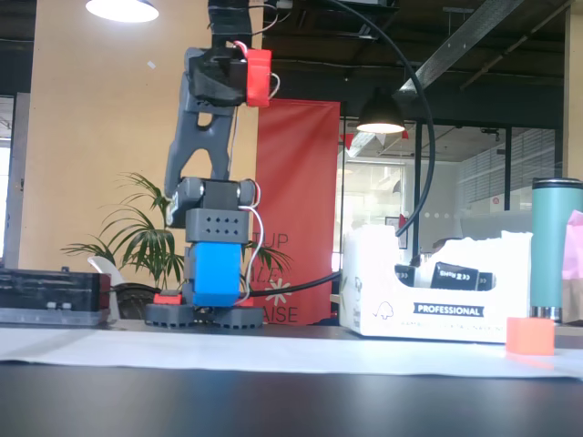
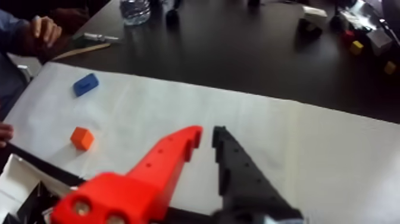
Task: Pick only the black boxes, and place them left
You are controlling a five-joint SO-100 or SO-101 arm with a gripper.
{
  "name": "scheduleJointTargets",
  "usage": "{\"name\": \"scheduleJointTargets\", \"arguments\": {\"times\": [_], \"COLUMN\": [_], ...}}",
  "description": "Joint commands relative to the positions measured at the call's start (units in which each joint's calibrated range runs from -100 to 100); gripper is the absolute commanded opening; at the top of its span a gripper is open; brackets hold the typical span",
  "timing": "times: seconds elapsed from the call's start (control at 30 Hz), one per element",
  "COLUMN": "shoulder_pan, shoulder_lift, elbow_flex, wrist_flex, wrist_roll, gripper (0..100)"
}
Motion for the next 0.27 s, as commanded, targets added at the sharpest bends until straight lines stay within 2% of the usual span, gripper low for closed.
{"name": "scheduleJointTargets", "arguments": {"times": [0.0, 0.23], "shoulder_pan": [6.81, 13.74], "shoulder_lift": [-2.53, -2.69], "elbow_flex": [7.31, 26.19], "wrist_flex": [-11.06, -25.85], "wrist_roll": [0.27, 0.27], "gripper": [0, 0]}}
